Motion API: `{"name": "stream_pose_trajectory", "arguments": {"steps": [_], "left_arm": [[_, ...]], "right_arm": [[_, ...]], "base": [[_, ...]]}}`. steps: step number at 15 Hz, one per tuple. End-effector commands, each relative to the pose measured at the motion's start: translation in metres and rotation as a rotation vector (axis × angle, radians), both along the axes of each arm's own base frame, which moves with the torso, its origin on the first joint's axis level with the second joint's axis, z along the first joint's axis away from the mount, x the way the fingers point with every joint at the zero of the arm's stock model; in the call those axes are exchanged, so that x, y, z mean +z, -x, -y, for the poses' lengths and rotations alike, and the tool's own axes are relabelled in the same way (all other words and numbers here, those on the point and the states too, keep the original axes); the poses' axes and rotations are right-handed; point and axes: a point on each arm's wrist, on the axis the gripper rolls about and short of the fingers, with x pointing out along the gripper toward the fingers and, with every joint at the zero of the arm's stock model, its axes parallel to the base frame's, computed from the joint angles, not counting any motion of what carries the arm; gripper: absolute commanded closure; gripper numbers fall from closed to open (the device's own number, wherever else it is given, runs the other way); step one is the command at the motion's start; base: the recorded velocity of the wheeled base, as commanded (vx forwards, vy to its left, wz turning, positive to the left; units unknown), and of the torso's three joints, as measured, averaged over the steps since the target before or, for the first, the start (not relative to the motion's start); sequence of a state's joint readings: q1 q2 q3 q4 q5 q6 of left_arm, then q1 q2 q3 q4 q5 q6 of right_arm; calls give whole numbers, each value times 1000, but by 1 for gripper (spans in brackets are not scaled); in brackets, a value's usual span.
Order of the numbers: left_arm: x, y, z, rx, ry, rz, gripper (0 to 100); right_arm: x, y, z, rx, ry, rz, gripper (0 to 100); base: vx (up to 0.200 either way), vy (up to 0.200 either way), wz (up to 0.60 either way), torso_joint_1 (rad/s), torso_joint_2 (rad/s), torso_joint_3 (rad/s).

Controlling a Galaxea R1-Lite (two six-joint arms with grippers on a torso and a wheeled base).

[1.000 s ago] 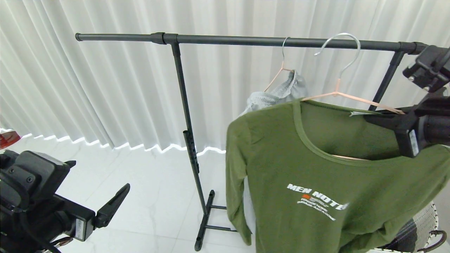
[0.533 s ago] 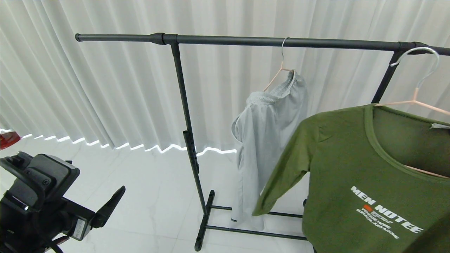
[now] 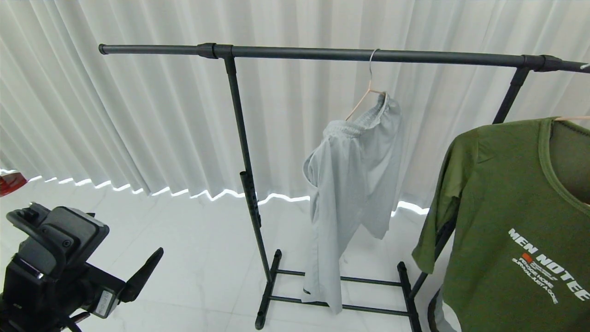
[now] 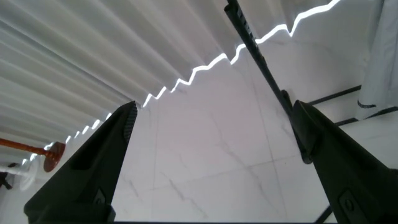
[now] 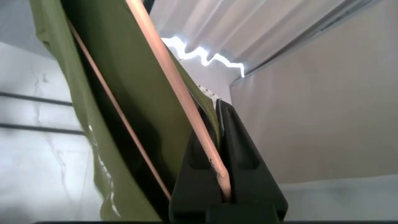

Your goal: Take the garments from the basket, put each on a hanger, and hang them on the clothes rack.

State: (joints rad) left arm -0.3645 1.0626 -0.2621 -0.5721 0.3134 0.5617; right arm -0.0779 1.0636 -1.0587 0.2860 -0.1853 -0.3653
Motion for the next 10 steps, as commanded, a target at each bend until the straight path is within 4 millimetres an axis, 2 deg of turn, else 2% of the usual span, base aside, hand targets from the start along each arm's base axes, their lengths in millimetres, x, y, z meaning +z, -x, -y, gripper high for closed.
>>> {"name": "stream_pose_trajectory", "arguments": {"steps": [1,10], "left_arm": [[1,0,0,-1,2,6,0],[1,4,1,-17,3,11,0]], "right_arm": [[2,-8,1,-2,-1,-7,100],[10,-22,2,-2,0,6,100]], "base": [[0,0,0,0,0,0],[200,0,0,2,1,4]]}}
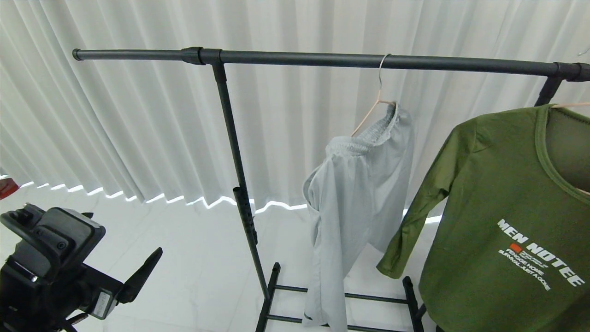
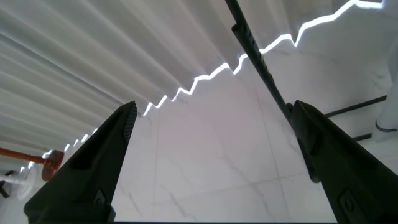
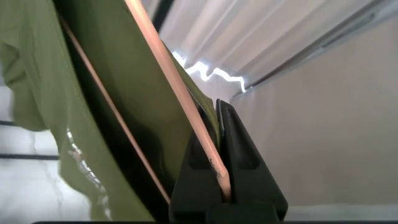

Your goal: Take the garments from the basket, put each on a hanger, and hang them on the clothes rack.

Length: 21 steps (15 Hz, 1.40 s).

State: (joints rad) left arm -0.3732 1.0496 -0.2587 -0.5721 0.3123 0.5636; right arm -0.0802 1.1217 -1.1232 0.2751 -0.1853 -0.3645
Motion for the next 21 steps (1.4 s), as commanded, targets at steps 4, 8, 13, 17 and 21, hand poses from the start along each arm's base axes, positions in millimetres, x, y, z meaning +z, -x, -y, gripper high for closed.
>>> {"name": "stream_pose_trajectory", "arguments": {"steps": [4,8,13,17,21], "left_arm": [[3,6,5,-54,8,21,0],[4,8,5,-61,1,35,0],[5,9,4,-61,3,39,0],[5,9,4,-62,1,39,0],[3,9,4,-62,-1,33,0]], "right_arm": [[-6,-51,5,-16,-29,-5,100],[-7,-95,11,-26,-33,-32,100],[-14,-130,14,-33,-30,-40,100],[-20,-136,13,-32,-30,-61,100],[-21,-138,6,-7,-30,-63,100]], "base": [[0,0,0,0,0,0],[0,0,0,0,0,0],[0,0,0,0,0,0],[0,0,0,0,0,0],[0,0,0,0,0,0]]}}
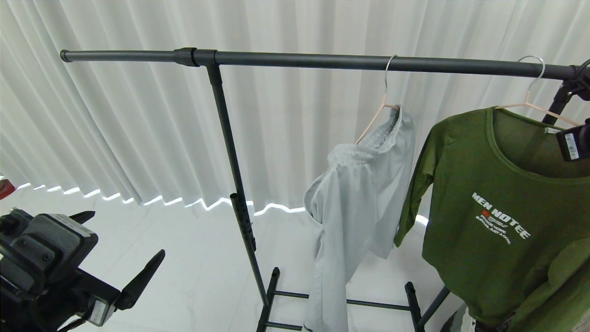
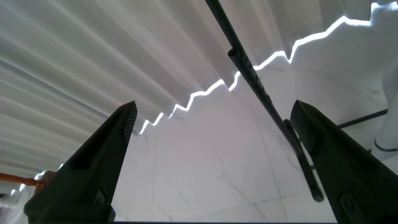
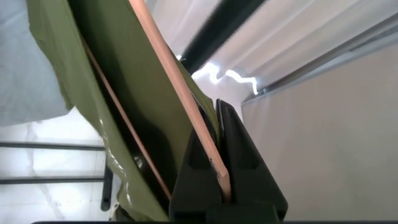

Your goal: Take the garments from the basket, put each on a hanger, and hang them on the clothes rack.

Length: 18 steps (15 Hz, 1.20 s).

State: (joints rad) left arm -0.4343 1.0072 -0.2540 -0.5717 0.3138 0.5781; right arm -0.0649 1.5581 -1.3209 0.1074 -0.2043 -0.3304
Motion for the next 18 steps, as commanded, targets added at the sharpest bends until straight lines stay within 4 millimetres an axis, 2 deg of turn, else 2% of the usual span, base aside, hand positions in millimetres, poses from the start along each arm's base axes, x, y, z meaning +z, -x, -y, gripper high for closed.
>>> {"name": "stream_pose_trajectory", "arguments": {"steps": [1,3,4,6,7,9,12,13,14,18], "left_arm": [[-1,0,0,1,-1,-4,0],[-1,0,0,1,0,-2,0],[-2,0,0,1,-1,-5,0],[-1,1,-1,3,5,-3,0],[-2,2,-1,4,10,-5,0],[-9,8,-4,6,4,-15,0],[-14,18,-12,39,6,2,0],[-15,20,-15,58,8,10,0],[-15,25,-20,93,12,30,0],[-17,44,-35,206,35,107,0]], "right_arm": [[0,-1,-3,10,0,3,100],[2,-1,-6,19,-4,19,100],[2,1,-6,18,-12,23,0],[5,13,-7,11,-30,42,0],[9,26,-7,8,-44,61,0],[14,59,-10,24,-100,113,0],[21,115,-19,151,-161,271,0],[19,125,-19,153,-159,298,0],[13,146,-19,157,-157,324,0],[-24,198,-20,155,-153,330,0]], "base": [[0,0,0,0,0,0],[0,0,0,0,0,0],[0,0,0,0,0,0],[0,0,0,0,0,0],[0,0,0,0,0,0],[0,0,0,0,0,0],[0,0,0,0,0,0],[0,0,0,0,0,0],[0,0,0,0,0,0],[-200,0,0,2,0,1]]}}
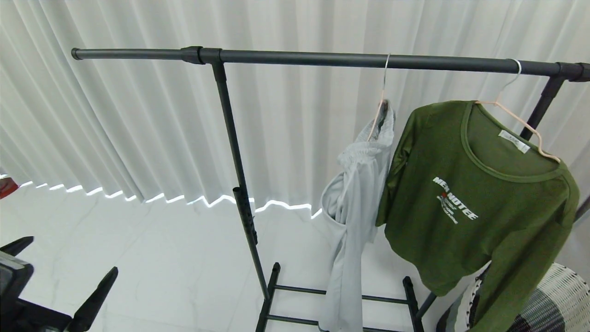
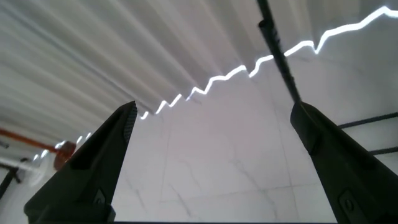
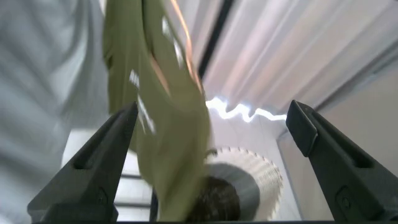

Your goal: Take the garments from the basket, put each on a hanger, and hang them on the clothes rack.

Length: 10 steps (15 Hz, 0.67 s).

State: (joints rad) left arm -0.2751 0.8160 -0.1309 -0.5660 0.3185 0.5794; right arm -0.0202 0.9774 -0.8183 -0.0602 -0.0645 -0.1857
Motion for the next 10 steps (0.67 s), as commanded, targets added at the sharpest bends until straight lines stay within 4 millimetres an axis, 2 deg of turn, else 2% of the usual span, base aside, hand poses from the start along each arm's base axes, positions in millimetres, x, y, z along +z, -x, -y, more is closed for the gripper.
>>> {"name": "stream_pose_trajectory", "arguments": {"steps": [1,3,6,8,9,10], "left_arm": [[-3,20,-11,88,17,80,0],[-13,37,-18,180,16,97,0],[-32,73,-22,337,19,137,0],[-53,99,-22,404,23,165,0],[-58,99,-22,430,43,151,0],[-58,99,-22,430,43,151,0]], "right_arm": [[-28,57,-1,-6,4,60,0],[-60,84,-1,-36,7,42,0],[-105,124,-1,-123,15,-7,0],[-136,151,-2,-160,21,-57,0],[-148,161,-2,-162,22,-69,0],[-148,161,-2,-162,22,-69,0]], "base": [[-200,0,0,-12,-2,12],[-200,0,0,-2,2,5],[0,0,0,0,0,0],[0,0,0,0,0,0],[0,0,0,0,0,0],[0,0,0,0,0,0]]}}
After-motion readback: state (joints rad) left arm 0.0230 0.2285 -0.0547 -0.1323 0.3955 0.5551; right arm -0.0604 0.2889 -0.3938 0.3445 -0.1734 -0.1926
